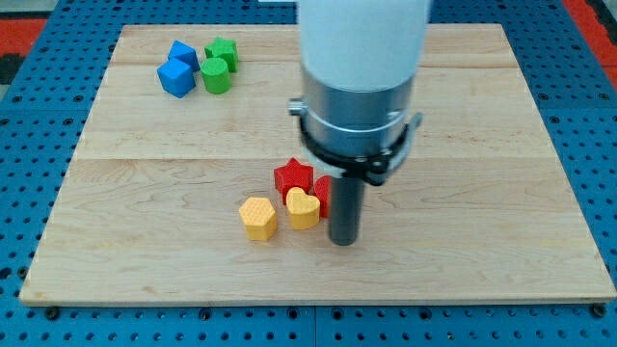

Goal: Push the yellow heart to the center left side of the board

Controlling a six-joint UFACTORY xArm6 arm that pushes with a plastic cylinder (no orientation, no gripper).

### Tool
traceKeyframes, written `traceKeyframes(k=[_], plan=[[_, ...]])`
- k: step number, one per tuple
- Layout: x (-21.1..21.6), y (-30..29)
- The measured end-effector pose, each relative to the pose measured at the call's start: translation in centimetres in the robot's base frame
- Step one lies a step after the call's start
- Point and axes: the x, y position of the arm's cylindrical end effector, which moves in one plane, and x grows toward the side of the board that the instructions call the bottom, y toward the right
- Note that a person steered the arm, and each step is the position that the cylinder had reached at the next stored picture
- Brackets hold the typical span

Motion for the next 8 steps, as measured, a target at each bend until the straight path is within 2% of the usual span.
traceKeyframes(k=[1,3,4,5,6,7,8], plan=[[-2.3,-2.1],[-2.6,-14.9],[-6.4,-16.6],[-6.7,-14.6],[-10.4,-15.1],[-14.8,-18.6],[-16.0,-22.1]])
